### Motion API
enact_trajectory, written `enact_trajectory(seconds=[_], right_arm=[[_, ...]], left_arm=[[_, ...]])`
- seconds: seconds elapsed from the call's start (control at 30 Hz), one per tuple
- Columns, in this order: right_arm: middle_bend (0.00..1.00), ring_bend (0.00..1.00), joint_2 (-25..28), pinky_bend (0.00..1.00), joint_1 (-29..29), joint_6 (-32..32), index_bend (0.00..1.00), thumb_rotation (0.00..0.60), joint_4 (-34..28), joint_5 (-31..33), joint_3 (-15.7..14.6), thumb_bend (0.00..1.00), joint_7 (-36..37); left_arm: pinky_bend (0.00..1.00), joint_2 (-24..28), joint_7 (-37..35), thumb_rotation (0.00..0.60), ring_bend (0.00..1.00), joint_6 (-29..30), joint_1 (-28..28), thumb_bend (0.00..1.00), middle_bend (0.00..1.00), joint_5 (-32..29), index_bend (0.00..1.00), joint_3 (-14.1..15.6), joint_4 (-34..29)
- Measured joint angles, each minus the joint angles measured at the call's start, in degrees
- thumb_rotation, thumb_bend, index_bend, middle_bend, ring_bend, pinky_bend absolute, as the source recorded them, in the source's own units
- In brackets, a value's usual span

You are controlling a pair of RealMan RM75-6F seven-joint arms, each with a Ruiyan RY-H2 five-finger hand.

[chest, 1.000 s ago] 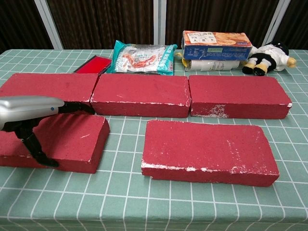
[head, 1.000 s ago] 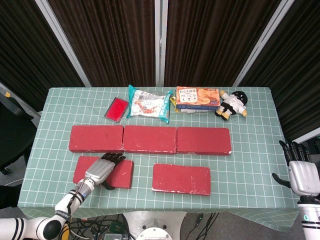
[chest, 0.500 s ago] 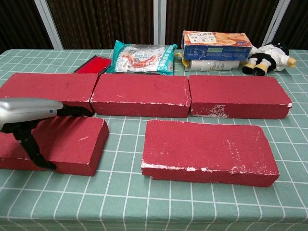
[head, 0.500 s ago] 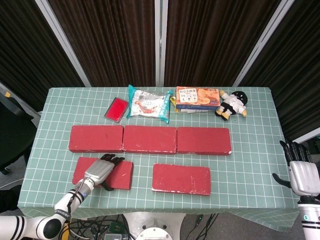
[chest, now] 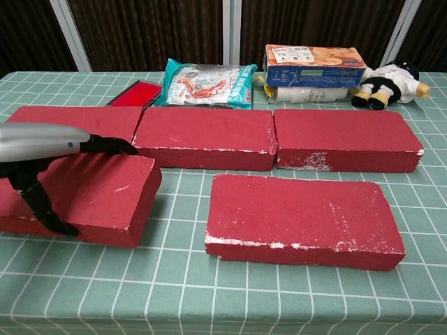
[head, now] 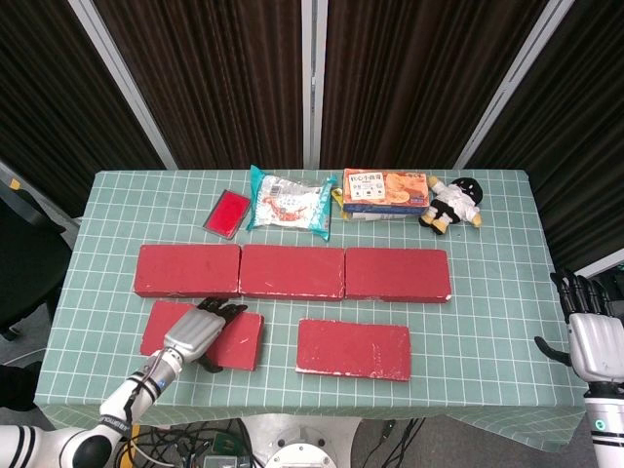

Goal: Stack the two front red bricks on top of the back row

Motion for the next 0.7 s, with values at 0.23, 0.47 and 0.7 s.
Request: enact_trajectory(seconds=[0.23, 0.47, 0.7], right_arm=[[0.0, 0.0, 0.54, 0.0, -0.21, 0.78, 0.0, 0.6, -0.59, -0.26, 0.25, 0.1, 0.04], [0.0, 0.0, 1.11, 0.0, -0.26, 0.99, 0.0, 0.6, -1.54, 0.17, 0.58, 0.1, -0.89], [0.0, 0.0, 1.25, 0.0, -0.02, 0.48, 0.0, 0.6, -2.35, 0.66, 0.67, 0.1, -2.14]], left_arm=[[0.0, 3.7, -0.71, 0.6, 0.0, -1.57, -3.91, 0.19, 0.22, -2.99, 0.06, -4.17, 0.17], [0.0, 5.46, -4.92, 0.6, 0.0, -8.84, -9.45, 0.19, 0.22, -10.06, 0.06, -8.6, 7.4], [0.0, 4.35, -10.11, 0.6, 0.0, -17.29, -15.31, 0.19, 0.22, -15.41, 0.06, -11.11, 17.3]])
